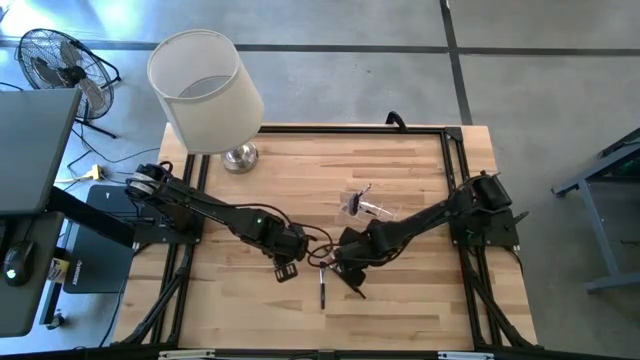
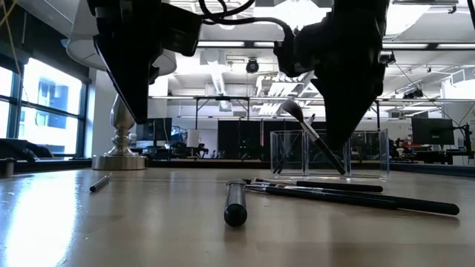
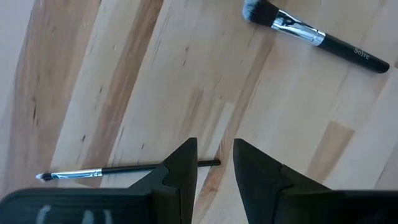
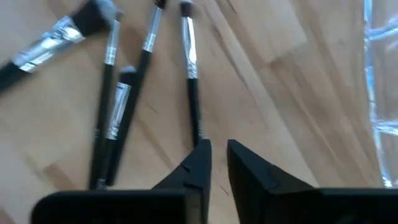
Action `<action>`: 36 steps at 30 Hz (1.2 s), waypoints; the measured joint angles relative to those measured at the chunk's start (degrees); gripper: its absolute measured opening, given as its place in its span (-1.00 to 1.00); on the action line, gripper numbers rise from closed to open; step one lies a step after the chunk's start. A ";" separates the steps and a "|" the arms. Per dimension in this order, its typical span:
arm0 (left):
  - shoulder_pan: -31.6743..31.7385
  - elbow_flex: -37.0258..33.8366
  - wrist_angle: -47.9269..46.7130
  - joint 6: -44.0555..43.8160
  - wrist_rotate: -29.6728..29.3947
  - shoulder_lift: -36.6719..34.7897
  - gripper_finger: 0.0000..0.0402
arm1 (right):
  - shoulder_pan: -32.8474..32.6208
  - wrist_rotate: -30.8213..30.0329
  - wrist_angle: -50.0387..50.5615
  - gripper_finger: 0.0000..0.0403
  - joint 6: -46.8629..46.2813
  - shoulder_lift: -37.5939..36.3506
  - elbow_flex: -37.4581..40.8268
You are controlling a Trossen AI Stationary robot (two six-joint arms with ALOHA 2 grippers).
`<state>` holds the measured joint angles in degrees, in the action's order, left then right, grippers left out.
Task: Put items in baskets/containers
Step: Put the black eyeshadow brush into the transparent organizer
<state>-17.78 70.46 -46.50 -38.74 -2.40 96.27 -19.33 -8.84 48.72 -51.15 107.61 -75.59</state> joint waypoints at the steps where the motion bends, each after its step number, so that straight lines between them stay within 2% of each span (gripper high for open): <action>1: 0.00 0.00 0.00 -0.02 -0.02 0.00 -0.50 | 0.00 -0.10 -0.46 -0.68 0.17 0.00 0.16; 7: 0.00 0.00 0.18 -0.48 -0.04 0.00 -0.50 | -0.37 0.86 -7.53 -0.52 3.74 0.00 4.15; 19: 0.13 0.00 4.60 -0.49 -0.42 0.00 -0.50 | -2.88 2.58 -18.31 -0.52 2.62 -0.57 14.29; 22: 0.13 0.00 6.50 0.60 -1.59 0.00 -0.50 | -4.41 0.68 -20.32 -0.63 4.36 -0.57 15.76; 26: 0.13 0.00 9.86 6.18 -1.86 0.00 -0.50 | -6.67 -2.02 -21.10 -0.92 5.02 -0.44 16.35; 31: 0.13 0.00 13.03 14.06 -3.08 0.00 -0.50 | -9.02 -6.16 -21.58 -0.92 4.02 -0.28 16.23; 36: 0.13 0.00 14.05 16.41 -3.53 0.00 -0.50 | -10.70 -9.44 -20.69 -0.96 2.90 -0.13 15.34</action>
<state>-17.65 70.46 -32.45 -22.33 -5.93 96.27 -30.03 -18.28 28.03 -48.24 107.49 -60.25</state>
